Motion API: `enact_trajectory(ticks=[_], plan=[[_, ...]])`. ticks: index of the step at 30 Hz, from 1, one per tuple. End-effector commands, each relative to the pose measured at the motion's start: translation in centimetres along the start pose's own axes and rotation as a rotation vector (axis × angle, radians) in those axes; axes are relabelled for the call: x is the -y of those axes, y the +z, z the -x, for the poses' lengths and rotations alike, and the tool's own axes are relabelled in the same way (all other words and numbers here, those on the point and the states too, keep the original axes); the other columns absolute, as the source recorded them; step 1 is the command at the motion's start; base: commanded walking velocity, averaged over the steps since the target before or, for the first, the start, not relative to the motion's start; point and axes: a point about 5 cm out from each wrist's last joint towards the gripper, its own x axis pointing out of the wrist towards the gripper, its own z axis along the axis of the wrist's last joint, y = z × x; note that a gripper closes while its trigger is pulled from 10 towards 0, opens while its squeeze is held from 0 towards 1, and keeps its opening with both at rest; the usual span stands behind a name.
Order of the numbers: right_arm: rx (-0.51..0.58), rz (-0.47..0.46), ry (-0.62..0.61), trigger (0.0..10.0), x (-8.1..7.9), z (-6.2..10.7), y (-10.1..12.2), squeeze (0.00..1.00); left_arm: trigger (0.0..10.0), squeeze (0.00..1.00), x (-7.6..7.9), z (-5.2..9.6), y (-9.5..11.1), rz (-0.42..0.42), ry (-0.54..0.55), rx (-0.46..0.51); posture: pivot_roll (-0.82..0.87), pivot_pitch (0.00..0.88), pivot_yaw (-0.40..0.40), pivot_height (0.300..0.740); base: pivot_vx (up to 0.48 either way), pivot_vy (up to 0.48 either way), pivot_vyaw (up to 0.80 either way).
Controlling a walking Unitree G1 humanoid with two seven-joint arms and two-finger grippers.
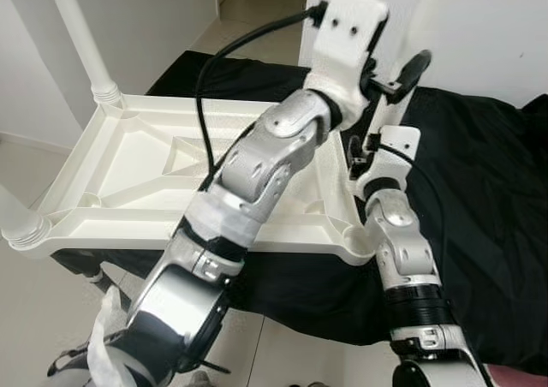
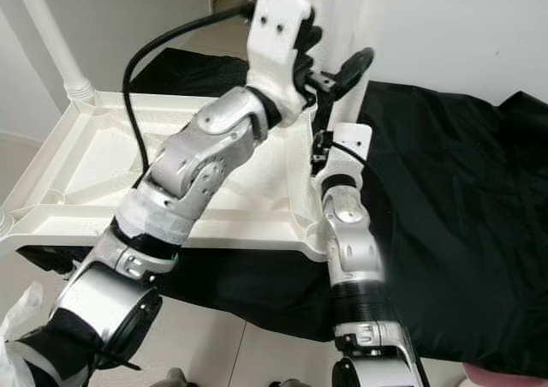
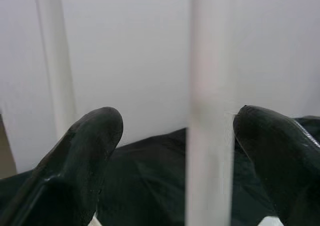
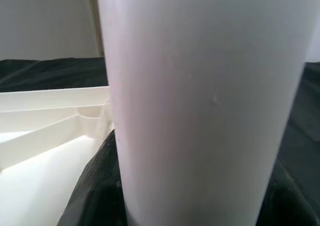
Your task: Building children table
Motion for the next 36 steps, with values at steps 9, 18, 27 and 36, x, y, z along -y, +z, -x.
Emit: enact_trajectory(ticks=[9, 18, 27, 36], plan=[[0.008, 0.002, 0.025, 10.0, 1.1, 1.2, -0.3, 0.00, 10.0, 0.00, 0.0, 2.4, -1.5, -0.037, -0.021, 0.001, -0.02, 0.109, -0.020, 0.740, 0.000, 0.000, 0.00], [0.067, -0.003, 0.089, 10.0, 1.3, 2.9, -0.1, 0.00, 10.0, 0.00, -0.1, 5.6, -4.6, -0.071, -0.028, -0.072, -0.02, 0.119, -0.019, 0.740, 0.000, 0.000, 0.00], [0.116, -0.033, 0.148, 10.0, 0.7, 4.6, 0.0, 0.00, 10.0, 0.00, 0.3, 9.0, -7.1, -0.013, -0.130, -0.194, -0.02, 0.129, -0.019, 0.740, 0.000, 0.000, 0.00], [0.129, -0.053, 0.202, 10.0, 0.3, 5.9, -0.2, 0.00, 10.0, 0.00, 0.7, 11.7, -8.9, 0.017, -0.174, -0.269, -0.02, 0.136, -0.026, 0.740, 0.000, 0.000, 0.00]])
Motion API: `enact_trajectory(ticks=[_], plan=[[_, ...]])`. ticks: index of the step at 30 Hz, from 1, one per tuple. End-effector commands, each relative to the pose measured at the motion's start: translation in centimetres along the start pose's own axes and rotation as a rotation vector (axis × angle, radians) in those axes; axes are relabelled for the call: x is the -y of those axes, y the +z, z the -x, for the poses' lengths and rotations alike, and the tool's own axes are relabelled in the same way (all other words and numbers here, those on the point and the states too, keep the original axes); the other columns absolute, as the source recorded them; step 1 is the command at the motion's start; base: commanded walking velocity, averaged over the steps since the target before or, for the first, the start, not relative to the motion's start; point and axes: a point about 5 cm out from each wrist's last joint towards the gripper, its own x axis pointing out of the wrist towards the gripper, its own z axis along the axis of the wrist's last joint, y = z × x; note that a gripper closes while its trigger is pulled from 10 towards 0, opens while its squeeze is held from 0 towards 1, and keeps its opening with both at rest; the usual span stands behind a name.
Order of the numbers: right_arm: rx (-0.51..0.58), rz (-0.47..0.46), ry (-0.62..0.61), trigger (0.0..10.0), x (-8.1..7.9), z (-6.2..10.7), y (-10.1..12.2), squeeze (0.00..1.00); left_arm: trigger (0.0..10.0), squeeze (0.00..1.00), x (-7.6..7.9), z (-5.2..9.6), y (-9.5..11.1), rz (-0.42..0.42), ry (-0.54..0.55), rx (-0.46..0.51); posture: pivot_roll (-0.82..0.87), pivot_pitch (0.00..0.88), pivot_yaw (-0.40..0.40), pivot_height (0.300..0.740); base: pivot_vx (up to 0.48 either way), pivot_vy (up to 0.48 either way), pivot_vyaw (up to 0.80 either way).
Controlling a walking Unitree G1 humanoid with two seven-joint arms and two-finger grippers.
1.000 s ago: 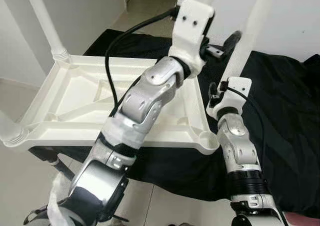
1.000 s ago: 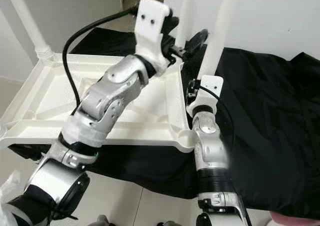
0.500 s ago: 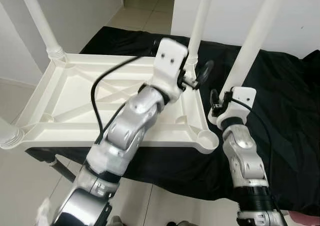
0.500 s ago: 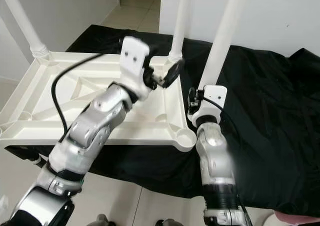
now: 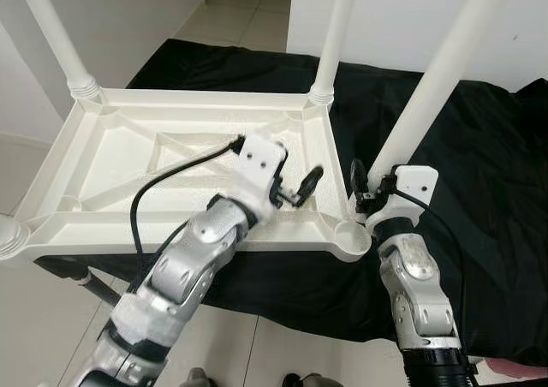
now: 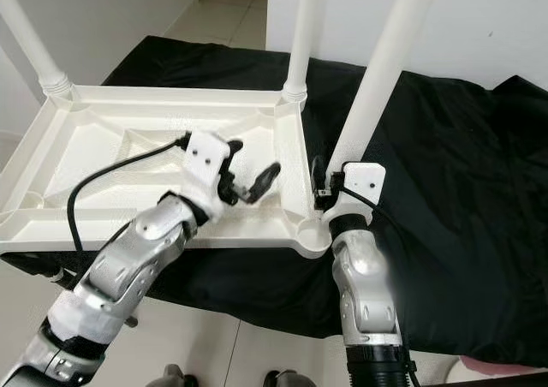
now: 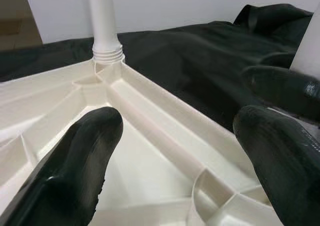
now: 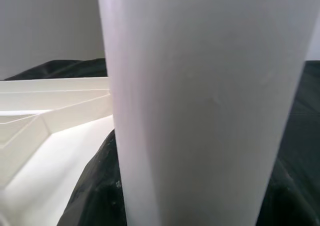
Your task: Building children table
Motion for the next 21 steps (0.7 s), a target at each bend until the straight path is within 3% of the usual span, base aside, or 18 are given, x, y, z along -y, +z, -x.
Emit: enact_trajectory(ticks=[1, 8, 21], plan=[[0.024, -0.004, 0.012, 10.0, -0.1, 0.4, 0.3, 0.00, 10.0, 0.00, 1.7, 0.4, 0.2, -0.001, -0.282, 0.010, -0.02, 0.136, -0.026, 0.740, 0.000, 0.000, 0.00], [0.038, -0.018, 0.069, 10.0, -0.4, 1.2, 0.4, 0.00, 10.0, 0.00, 1.6, 1.2, -0.3, 0.057, -0.283, -0.048, -0.02, 0.141, -0.035, 0.740, 0.000, 0.000, 0.00], [0.003, -0.032, 0.132, 10.0, -0.2, 4.0, -0.5, 0.00, 10.0, 0.00, 2.0, 2.0, -0.6, 0.062, -0.308, -0.086, -0.01, 0.142, -0.031, 0.740, 0.000, 0.000, 0.00]])
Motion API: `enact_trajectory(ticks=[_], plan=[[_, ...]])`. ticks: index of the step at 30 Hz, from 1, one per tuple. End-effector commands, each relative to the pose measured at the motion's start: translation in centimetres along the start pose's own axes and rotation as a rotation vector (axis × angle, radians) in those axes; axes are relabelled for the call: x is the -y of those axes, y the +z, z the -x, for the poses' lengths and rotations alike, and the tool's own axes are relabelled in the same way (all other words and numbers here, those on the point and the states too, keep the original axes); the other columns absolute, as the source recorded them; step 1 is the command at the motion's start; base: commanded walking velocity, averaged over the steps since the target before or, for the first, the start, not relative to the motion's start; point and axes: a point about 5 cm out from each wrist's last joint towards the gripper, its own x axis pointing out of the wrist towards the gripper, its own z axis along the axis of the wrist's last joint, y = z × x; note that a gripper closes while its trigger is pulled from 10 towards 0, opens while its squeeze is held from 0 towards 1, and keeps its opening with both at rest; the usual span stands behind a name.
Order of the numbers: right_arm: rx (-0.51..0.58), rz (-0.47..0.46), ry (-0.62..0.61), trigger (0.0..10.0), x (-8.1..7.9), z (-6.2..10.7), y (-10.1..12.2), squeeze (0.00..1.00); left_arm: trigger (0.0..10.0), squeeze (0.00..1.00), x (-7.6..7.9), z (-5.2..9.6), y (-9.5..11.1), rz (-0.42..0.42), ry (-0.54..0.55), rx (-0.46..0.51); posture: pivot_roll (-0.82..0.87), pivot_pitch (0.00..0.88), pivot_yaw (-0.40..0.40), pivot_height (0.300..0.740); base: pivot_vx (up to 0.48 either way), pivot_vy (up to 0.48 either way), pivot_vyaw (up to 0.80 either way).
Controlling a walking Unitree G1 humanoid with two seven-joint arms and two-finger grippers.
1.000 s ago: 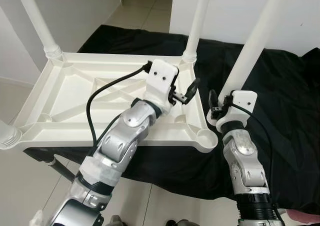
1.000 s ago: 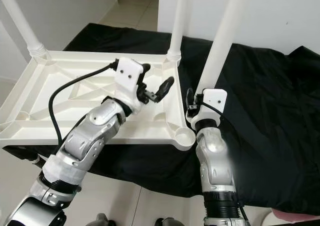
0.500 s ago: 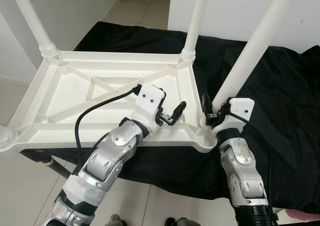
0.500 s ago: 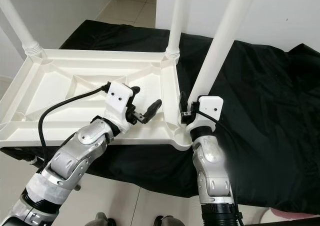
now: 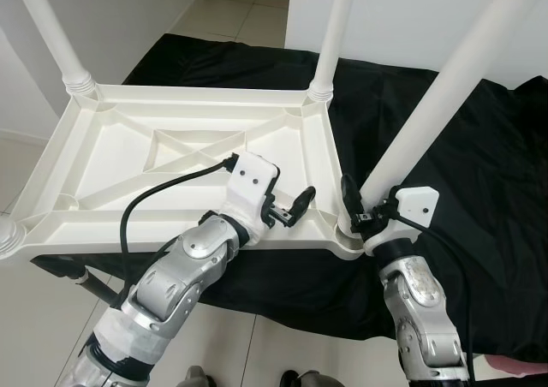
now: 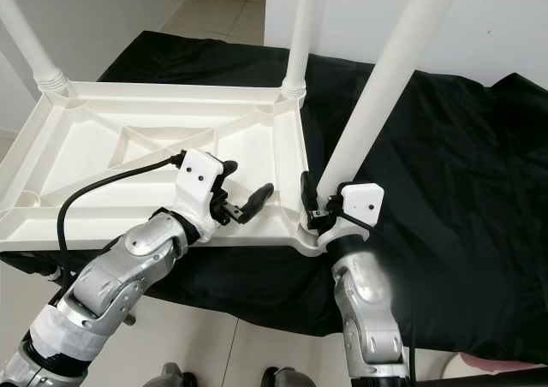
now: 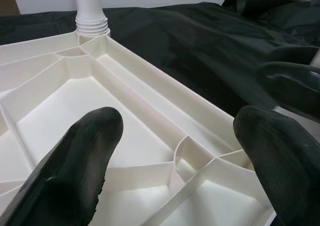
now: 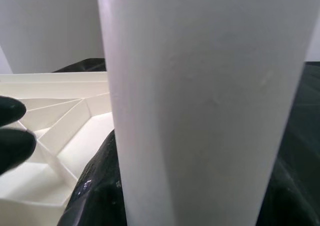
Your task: Building children table
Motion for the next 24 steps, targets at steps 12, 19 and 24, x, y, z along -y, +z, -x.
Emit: enact_trajectory(ticks=[12, 19, 24], plan=[[-0.087, 0.070, 0.139, 10.0, -0.9, 1.8, -1.7, 0.00, 10.0, 0.00, 1.7, 0.6, -0.2, -0.004, -0.279, -0.039, -0.01, 0.147, -0.019, 0.740, 0.000, 0.000, 0.00], [-0.117, 0.113, 0.228, 10.0, -1.4, 2.1, -2.3, 0.00, 10.0, 0.00, 1.6, 0.7, -0.1, -0.008, -0.277, -0.044, -0.01, 0.148, -0.018, 0.740, 0.000, 0.000, 0.00], [-0.125, 0.123, 0.232, 10.0, -1.0, 2.2, -2.5, 0.00, 10.0, 0.00, 1.5, 0.7, 0.0, -0.009, -0.273, -0.046, -0.01, 0.147, -0.018, 0.740, 0.000, 0.000, 0.00]])
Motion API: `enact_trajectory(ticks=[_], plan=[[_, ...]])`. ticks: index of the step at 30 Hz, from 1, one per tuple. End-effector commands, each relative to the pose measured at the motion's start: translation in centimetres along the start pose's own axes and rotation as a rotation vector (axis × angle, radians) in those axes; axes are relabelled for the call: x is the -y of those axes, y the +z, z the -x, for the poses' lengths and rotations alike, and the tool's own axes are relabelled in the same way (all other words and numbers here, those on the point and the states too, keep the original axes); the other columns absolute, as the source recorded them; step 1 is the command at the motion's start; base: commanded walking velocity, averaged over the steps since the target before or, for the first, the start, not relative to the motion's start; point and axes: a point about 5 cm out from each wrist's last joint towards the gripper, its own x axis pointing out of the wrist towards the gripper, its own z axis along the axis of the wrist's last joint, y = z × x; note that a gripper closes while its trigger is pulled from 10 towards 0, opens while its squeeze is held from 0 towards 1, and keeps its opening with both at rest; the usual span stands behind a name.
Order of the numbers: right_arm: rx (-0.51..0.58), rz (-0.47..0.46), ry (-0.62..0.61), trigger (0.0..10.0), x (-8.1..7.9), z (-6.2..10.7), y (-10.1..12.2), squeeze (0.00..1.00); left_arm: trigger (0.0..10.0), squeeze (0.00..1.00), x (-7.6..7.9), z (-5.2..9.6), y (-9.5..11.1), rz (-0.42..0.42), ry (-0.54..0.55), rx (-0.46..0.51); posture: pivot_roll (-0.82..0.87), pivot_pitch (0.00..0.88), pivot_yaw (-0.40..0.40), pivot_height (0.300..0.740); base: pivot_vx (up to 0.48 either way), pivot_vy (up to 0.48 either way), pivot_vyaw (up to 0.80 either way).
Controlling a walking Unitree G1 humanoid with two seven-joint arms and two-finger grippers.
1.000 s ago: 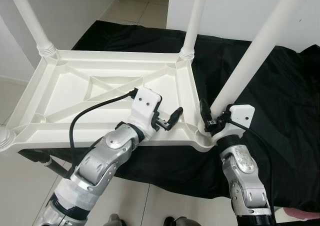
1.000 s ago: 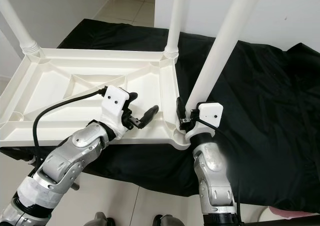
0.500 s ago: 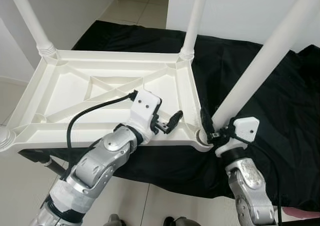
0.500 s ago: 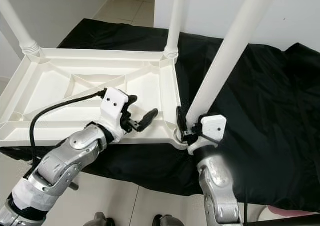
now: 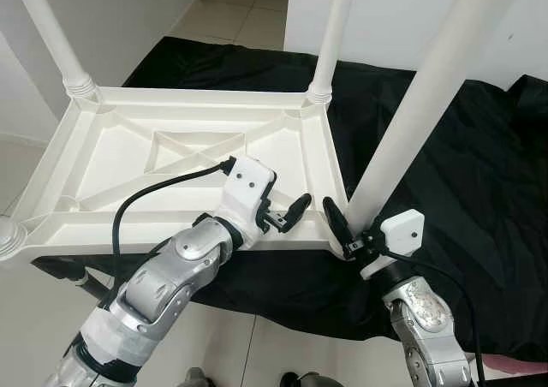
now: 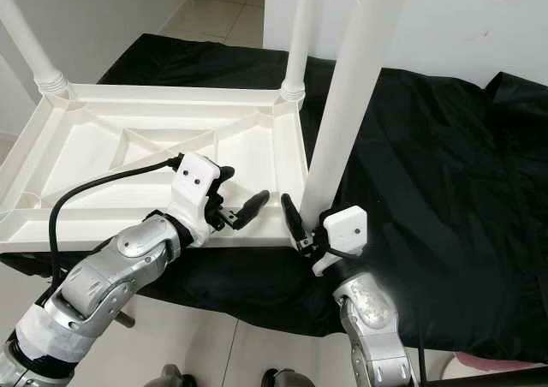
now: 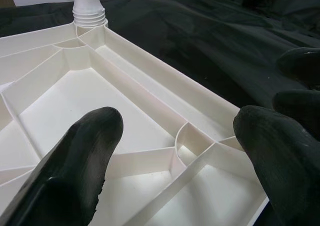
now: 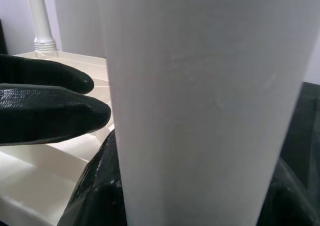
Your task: Building children table
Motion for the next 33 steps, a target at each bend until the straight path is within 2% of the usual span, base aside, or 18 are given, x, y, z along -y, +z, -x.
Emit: enact_trajectory(ticks=[1, 5, 11, 14, 24, 27, 30, 33], plan=[[-0.107, -0.002, 0.013, 10.0, 0.0, 0.9, -1.9, 0.00, 10.0, 0.00, 1.6, 0.1, 0.2, -0.008, -0.246, -0.003, -0.01, 0.147, -0.018, 0.740, 0.000, 0.000, 0.00], [-0.107, -0.011, -0.009, 10.0, 0.4, 0.9, -2.1, 0.00, 10.0, 0.00, 1.6, 0.1, 0.2, -0.011, -0.244, -0.002, -0.01, 0.146, -0.019, 0.740, 0.000, 0.000, 0.00], [-0.101, -0.131, -0.101, 10.0, 1.3, 1.1, -2.3, 0.00, 10.0, 0.00, 1.6, 0.0, 0.3, -0.018, -0.248, -0.003, -0.01, 0.149, -0.016, 0.740, 0.000, 0.000, 0.00], [-0.096, -0.158, -0.121, 10.0, 1.5, 1.1, -2.3, 0.00, 10.0, 0.00, 1.6, 0.0, 0.3, -0.020, -0.250, -0.003, -0.01, 0.149, -0.015, 0.740, 0.000, 0.000, 0.00], [-0.103, -0.215, -0.124, 10.0, 1.8, 0.8, -2.6, 0.00, 10.0, 0.00, 1.7, 0.0, 0.3, -0.024, -0.250, -0.004, -0.02, 0.143, -0.015, 0.740, 0.000, 0.000, 0.00], [-0.103, -0.206, -0.120, 10.0, 1.8, 0.7, -2.6, 0.00, 10.0, 0.00, 1.6, 0.0, 0.3, -0.025, -0.249, -0.003, -0.01, 0.143, -0.015, 0.740, 0.000, 0.000, 0.00], [-0.114, -0.099, -0.068, 10.0, 1.8, 0.3, -2.7, 0.00, 10.0, 0.00, 1.6, 0.0, 0.3, -0.026, -0.246, -0.004, -0.01, 0.141, -0.013, 0.740, 0.000, 0.000, 0.00], [-0.114, -0.065, -0.044, 10.0, 1.9, 0.2, -2.6, 0.00, 10.0, 0.00, 1.6, 0.0, 0.3, -0.025, -0.246, -0.004, -0.01, 0.140, -0.015, 0.740, 0.000, 0.000, 0.00]])
